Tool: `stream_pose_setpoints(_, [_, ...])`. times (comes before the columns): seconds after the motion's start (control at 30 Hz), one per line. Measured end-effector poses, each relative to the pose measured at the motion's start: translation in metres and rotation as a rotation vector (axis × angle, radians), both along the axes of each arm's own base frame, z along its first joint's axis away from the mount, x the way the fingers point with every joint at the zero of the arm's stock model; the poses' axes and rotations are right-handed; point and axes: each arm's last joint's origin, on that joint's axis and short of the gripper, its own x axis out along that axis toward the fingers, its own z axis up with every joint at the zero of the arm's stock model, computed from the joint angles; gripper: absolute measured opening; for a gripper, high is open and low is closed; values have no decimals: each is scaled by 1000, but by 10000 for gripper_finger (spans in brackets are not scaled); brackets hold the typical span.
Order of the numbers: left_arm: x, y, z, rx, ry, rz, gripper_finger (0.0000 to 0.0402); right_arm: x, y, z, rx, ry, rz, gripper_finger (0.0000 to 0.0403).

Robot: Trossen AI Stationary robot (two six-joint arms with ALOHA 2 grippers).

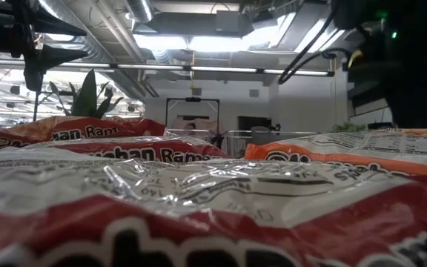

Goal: Sort Maruchan noodles
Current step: Adjust the black bin

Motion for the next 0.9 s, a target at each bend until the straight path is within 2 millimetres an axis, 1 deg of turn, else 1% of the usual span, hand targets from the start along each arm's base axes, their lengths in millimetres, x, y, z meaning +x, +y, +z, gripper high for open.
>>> stream_pose_setpoints(0.07, [0, 0, 0, 0, 0, 0, 167, 4, -3, -8, 12, -52, 8, 31])
stream_pose_setpoints(0.13, [0, 0, 0, 0, 0, -1, 167, 10, -7, -11, 20, -111, 23, 11])
stream_pose_setpoints(0.2, [0, 0, 0, 1, 1, 0, 167, 18, -13, -11, 15, -172, 44, 3])
stream_pose_setpoints(0.43, [0, 0, 0, 3, 1, -1, 167, 39, -43, -7, -18, -353, 56, 9])
stream_pose_setpoints(0.53, [0, 0, 0, 3, 1, 0, 167, 43, -55, -7, -40, -373, 61, 2])
stream_pose_setpoints(0.7, [0, 0, 0, 5, 4, 0, 167, 51, -74, -8, -137, -416, 94, 2])
stream_pose_setpoints(0.9, [1, 0, -2, 19, 22, 1, 167, 71, -98, -14, -208, -510, 175, 1])
